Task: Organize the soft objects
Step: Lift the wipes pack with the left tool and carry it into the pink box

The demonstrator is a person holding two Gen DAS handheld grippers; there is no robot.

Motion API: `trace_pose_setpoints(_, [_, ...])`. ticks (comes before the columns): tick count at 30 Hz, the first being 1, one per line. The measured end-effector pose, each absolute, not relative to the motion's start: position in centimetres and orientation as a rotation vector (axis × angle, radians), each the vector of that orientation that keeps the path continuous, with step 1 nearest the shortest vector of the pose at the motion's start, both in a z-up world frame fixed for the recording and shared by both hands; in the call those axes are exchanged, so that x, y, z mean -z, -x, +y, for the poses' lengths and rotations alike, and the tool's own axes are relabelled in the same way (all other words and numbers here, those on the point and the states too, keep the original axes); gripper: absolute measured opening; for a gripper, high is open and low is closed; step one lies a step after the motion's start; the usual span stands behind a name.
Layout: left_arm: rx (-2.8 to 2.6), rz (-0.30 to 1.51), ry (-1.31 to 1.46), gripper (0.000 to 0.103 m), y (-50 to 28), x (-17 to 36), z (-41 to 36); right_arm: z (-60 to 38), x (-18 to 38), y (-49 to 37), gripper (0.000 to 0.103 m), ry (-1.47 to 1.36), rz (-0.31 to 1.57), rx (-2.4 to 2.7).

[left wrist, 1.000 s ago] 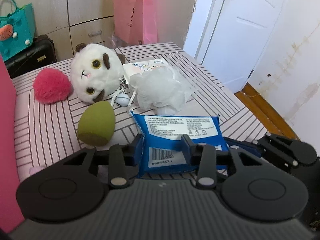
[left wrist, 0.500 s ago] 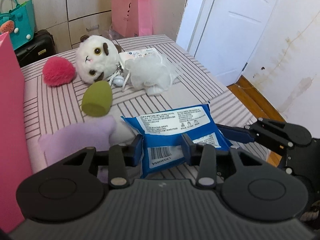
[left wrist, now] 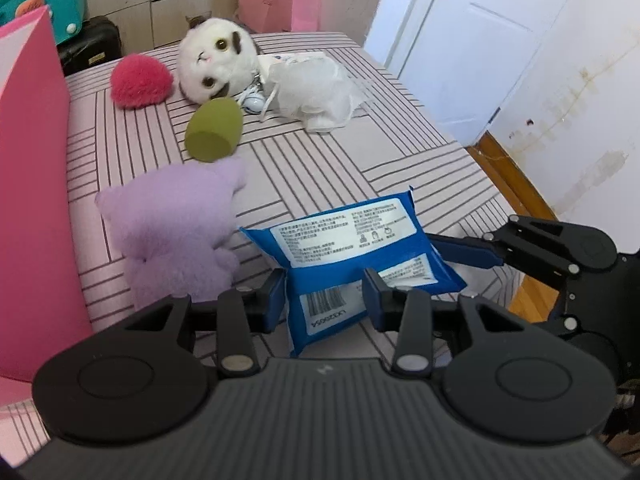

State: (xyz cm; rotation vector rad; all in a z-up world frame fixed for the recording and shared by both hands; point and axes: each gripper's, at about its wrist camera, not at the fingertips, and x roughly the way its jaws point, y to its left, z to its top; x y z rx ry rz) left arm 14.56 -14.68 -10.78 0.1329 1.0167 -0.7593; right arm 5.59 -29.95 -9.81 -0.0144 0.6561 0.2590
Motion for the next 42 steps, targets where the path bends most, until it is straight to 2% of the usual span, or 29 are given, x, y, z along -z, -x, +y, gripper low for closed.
trace_pose_setpoints(4, [0.773,0.99,-0.144,0.04,-14.3,11.0,-14.7,-29.9,10.5,-5.6,0.058,0.062,0.683,-0.292])
trace_pose_setpoints(10, [0.783,0.979,-0.127,0.041,-14.6,11.0,-14.4,-30.2,11.0,-5.5,0.062,0.047,0.649,-0.311])
trace_pose_setpoints(17, [0.742,0.988,-0.13,0.039,-13.7,10.5,-15.1,-30.4,10.7,-6.0,0.054,-0.019,0.656,-0.299])
trace_pose_setpoints(26, [0.733,1.063,-0.129,0.039,-12.9,9.4,-13.8,-29.7,9.7,-5.7,0.054,-0.05,0.734,-0.362])
trace_pose_setpoints(42, [0.712,1.207,0.033,0.039,-10.7,4.7,-5.0,-24.5,3.9,-4.9,0.054,-0.041,0.842,-0.555])
